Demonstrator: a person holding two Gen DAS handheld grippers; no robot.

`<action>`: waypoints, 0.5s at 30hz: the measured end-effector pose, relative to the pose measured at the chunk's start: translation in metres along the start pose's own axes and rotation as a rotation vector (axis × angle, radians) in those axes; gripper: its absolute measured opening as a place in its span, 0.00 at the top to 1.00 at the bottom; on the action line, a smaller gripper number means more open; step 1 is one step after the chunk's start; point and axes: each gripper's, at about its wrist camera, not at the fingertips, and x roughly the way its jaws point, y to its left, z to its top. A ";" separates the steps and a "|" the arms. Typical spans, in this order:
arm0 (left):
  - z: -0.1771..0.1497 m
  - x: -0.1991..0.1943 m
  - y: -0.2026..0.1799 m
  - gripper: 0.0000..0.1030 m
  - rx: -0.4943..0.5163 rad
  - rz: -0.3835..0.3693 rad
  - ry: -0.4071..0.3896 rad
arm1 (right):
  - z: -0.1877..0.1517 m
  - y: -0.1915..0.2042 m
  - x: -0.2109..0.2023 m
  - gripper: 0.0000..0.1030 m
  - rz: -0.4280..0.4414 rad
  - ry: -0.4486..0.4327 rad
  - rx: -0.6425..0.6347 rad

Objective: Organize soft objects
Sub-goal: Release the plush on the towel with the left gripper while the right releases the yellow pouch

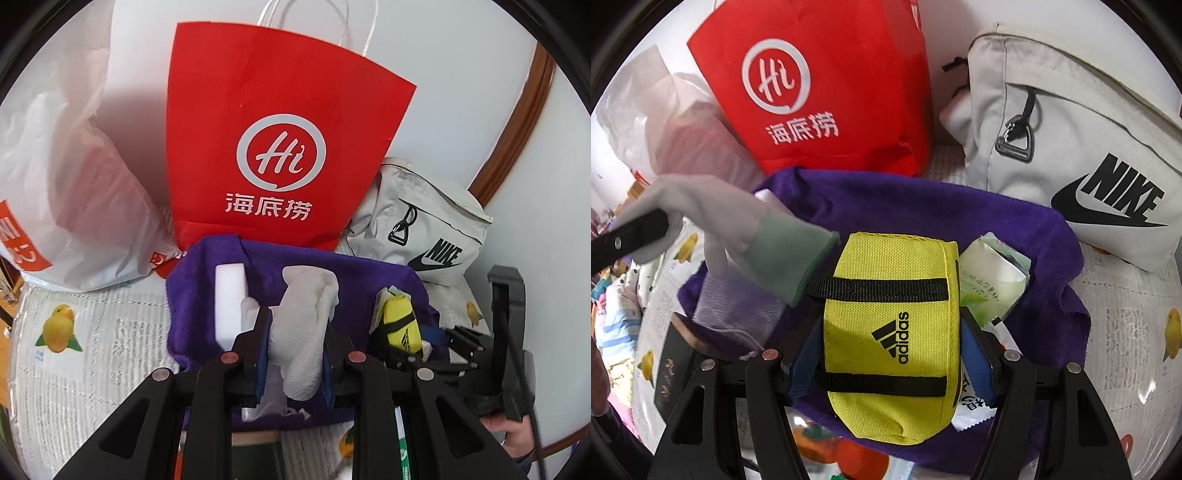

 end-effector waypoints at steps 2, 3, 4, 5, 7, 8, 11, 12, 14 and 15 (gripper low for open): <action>0.004 0.010 0.000 0.79 -0.006 -0.006 0.013 | -0.001 -0.003 0.003 0.34 -0.008 0.010 0.004; 0.006 0.013 0.000 0.79 -0.005 -0.003 0.017 | -0.001 -0.003 0.004 0.34 -0.011 0.012 0.004; 0.007 0.019 -0.001 0.79 -0.004 0.001 0.025 | -0.001 -0.004 0.005 0.34 -0.014 0.017 0.005; 0.008 0.024 -0.002 0.79 -0.002 0.005 0.034 | 0.000 -0.004 0.007 0.34 -0.017 0.021 0.005; 0.009 0.037 -0.001 0.79 -0.001 0.024 0.053 | -0.001 -0.003 0.010 0.34 -0.019 0.029 0.001; 0.009 0.042 -0.001 0.79 -0.003 0.032 0.062 | -0.001 -0.001 0.012 0.34 -0.020 0.032 -0.003; 0.010 0.053 0.000 0.79 -0.021 0.017 0.083 | 0.000 0.003 0.018 0.34 -0.027 0.042 -0.015; 0.009 0.057 -0.001 0.79 -0.015 0.014 0.091 | 0.000 0.004 0.017 0.34 -0.030 0.043 -0.015; 0.008 0.061 -0.003 0.79 -0.003 0.029 0.100 | 0.000 0.004 0.018 0.34 -0.032 0.046 -0.012; 0.008 0.063 -0.004 0.78 -0.003 0.032 0.102 | 0.000 0.003 0.017 0.34 -0.033 0.048 -0.010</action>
